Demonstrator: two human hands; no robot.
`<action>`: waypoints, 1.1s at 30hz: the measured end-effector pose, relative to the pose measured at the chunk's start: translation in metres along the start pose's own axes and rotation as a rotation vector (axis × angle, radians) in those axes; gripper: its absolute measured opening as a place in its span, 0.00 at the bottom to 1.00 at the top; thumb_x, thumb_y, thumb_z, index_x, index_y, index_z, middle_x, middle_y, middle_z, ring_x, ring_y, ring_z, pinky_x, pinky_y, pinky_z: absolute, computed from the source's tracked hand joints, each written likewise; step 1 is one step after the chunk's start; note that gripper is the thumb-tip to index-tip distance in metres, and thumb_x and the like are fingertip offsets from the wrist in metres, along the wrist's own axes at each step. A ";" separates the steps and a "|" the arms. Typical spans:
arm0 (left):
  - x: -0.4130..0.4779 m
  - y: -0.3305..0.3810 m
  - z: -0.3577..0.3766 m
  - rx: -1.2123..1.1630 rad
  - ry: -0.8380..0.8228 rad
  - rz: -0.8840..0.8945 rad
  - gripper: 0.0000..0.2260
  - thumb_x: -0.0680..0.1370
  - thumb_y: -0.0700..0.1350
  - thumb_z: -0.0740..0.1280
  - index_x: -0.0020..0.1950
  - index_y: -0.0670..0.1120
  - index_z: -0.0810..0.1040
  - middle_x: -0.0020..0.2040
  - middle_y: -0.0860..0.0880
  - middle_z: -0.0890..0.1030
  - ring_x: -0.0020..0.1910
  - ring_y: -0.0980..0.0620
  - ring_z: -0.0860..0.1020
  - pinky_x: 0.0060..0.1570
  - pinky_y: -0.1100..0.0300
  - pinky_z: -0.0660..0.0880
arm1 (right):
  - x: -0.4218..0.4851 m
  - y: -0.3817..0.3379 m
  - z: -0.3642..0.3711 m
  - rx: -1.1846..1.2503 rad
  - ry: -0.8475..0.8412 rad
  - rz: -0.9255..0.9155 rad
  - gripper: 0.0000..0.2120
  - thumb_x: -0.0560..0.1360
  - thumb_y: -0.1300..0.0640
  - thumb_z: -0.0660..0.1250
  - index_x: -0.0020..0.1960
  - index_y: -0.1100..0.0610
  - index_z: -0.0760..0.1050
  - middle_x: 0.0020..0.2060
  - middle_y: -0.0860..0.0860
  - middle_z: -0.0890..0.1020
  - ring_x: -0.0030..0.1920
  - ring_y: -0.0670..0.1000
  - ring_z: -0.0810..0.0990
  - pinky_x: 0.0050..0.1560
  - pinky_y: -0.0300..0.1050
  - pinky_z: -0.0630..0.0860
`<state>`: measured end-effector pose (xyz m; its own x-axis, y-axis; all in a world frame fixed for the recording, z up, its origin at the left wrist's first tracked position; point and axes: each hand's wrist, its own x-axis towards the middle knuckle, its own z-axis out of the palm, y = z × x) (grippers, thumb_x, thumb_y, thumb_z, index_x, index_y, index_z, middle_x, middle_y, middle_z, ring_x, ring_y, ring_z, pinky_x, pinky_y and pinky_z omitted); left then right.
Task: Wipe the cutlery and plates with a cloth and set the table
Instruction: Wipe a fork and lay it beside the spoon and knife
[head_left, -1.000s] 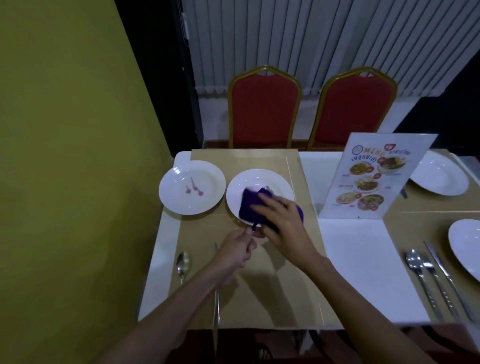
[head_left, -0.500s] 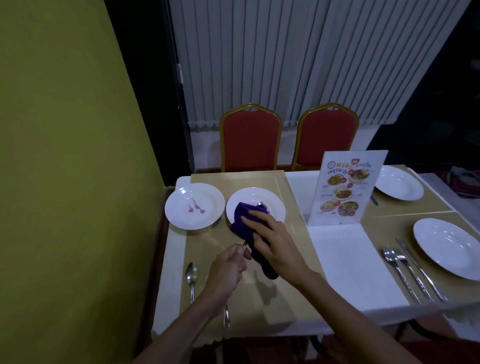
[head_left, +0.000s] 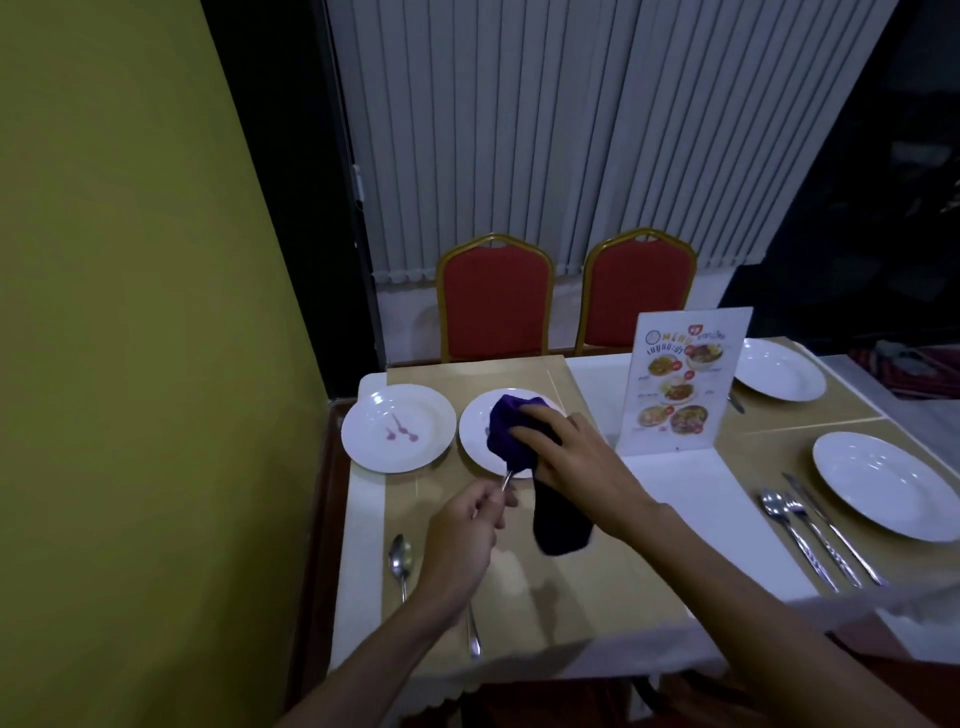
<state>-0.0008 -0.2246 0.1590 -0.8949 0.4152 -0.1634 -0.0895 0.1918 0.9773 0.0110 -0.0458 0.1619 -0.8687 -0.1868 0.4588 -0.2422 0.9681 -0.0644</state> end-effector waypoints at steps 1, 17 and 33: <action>-0.002 -0.002 -0.001 -0.009 0.012 -0.001 0.13 0.83 0.46 0.59 0.42 0.50 0.80 0.33 0.54 0.70 0.28 0.56 0.65 0.29 0.62 0.62 | -0.001 -0.002 0.002 -0.004 0.016 0.017 0.24 0.69 0.62 0.74 0.65 0.58 0.76 0.66 0.59 0.76 0.47 0.61 0.78 0.48 0.57 0.81; -0.004 0.008 -0.021 -0.212 0.011 0.010 0.12 0.82 0.41 0.60 0.50 0.47 0.83 0.37 0.49 0.75 0.33 0.55 0.70 0.30 0.65 0.65 | 0.036 0.000 -0.027 0.398 0.082 0.480 0.15 0.77 0.62 0.61 0.63 0.57 0.73 0.56 0.54 0.79 0.50 0.50 0.78 0.48 0.42 0.71; 0.027 0.002 -0.028 -0.178 -0.202 -0.135 0.11 0.79 0.43 0.68 0.49 0.34 0.82 0.47 0.37 0.84 0.47 0.45 0.84 0.49 0.56 0.81 | 0.019 -0.045 0.001 1.153 -0.186 0.988 0.16 0.72 0.52 0.72 0.57 0.55 0.74 0.50 0.56 0.83 0.48 0.57 0.84 0.49 0.53 0.83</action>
<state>-0.0378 -0.2378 0.1599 -0.7660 0.5686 -0.2999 -0.2935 0.1057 0.9501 0.0048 -0.0934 0.1729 -0.8981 0.3319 -0.2886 0.3308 0.0774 -0.9405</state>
